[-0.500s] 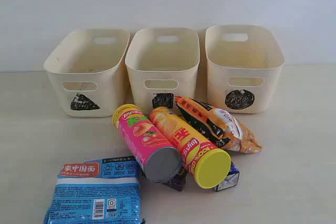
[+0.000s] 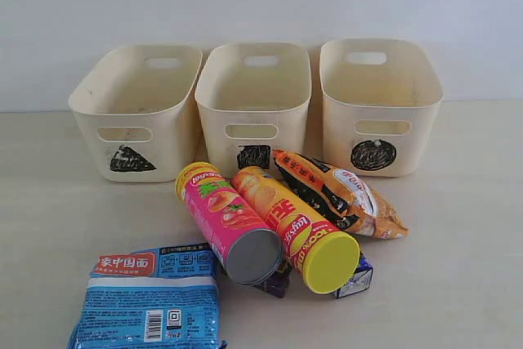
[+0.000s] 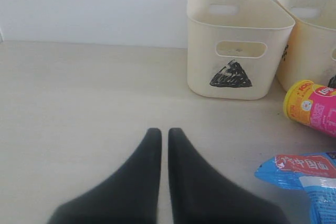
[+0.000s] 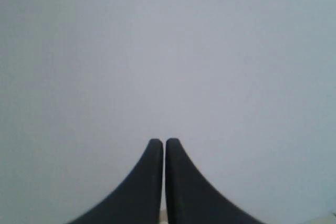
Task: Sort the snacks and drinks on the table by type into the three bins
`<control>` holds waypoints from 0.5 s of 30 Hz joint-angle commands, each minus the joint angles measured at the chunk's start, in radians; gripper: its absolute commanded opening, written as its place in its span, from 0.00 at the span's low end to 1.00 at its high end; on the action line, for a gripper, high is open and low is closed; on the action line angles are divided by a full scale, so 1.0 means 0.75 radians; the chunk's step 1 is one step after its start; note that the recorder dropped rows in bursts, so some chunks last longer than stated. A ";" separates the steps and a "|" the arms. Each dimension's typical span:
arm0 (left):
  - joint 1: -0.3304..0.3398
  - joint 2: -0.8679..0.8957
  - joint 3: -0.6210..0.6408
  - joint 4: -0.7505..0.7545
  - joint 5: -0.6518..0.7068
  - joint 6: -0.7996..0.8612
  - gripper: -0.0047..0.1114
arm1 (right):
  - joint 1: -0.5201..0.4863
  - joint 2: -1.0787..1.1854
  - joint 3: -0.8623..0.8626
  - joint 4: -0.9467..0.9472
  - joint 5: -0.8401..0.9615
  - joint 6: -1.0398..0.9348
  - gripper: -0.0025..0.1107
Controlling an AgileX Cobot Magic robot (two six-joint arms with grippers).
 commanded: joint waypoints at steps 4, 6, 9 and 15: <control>0.001 -0.005 0.005 -0.014 0.002 0.004 0.07 | 0.028 0.474 -0.402 -0.207 0.111 0.015 0.02; 0.001 -0.005 0.005 -0.014 0.002 0.004 0.07 | 0.056 0.586 -0.509 -0.282 0.212 0.007 0.02; 0.001 -0.005 0.005 -0.014 0.002 0.004 0.07 | 0.124 0.755 -0.684 -0.318 0.428 -0.098 0.02; 0.001 -0.005 0.005 -0.014 0.002 0.004 0.07 | 0.348 1.032 -0.951 -0.303 0.814 -0.332 0.02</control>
